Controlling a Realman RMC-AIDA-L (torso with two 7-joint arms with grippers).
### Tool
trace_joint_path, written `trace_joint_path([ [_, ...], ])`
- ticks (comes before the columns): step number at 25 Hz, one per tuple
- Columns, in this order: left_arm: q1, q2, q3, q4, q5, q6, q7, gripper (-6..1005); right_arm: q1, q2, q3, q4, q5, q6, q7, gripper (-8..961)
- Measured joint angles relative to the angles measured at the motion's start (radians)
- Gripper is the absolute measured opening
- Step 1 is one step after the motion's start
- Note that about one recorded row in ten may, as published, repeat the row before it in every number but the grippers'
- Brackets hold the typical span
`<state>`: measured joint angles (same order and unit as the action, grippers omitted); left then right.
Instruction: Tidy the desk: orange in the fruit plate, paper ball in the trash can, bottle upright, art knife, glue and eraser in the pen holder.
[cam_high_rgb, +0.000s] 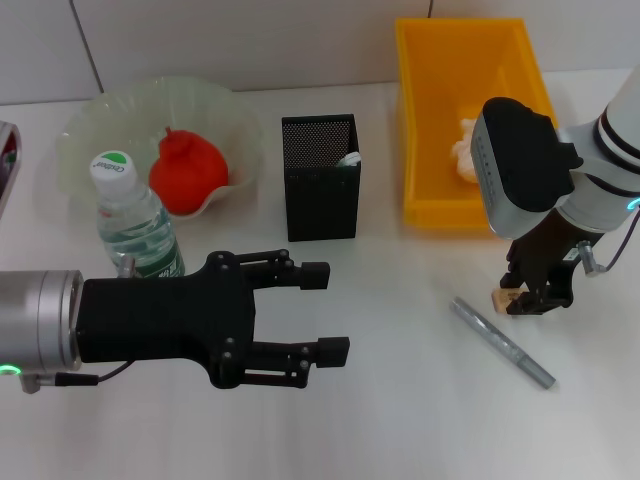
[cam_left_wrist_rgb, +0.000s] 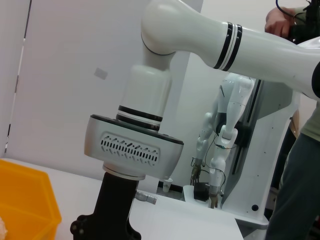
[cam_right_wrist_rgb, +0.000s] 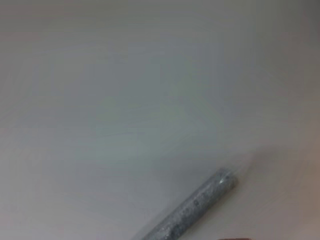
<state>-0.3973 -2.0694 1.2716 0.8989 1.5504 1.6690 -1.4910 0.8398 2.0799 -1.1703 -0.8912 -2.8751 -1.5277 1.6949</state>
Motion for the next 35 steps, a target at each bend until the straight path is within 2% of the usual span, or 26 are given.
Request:
trace_joint_path([
  [6,-0.002,0.0,0.0,0.0,0.0,0.001,0.0,802,0.004,0.0,0.0,0.012,-0.003,0.007,0.008,259],
  [35,-0.01,0.0,0.0,0.0,0.002,-0.003,0.0,802,0.015,0.0,-0.008,-0.011,0.004,-0.007,0.025,255],
])
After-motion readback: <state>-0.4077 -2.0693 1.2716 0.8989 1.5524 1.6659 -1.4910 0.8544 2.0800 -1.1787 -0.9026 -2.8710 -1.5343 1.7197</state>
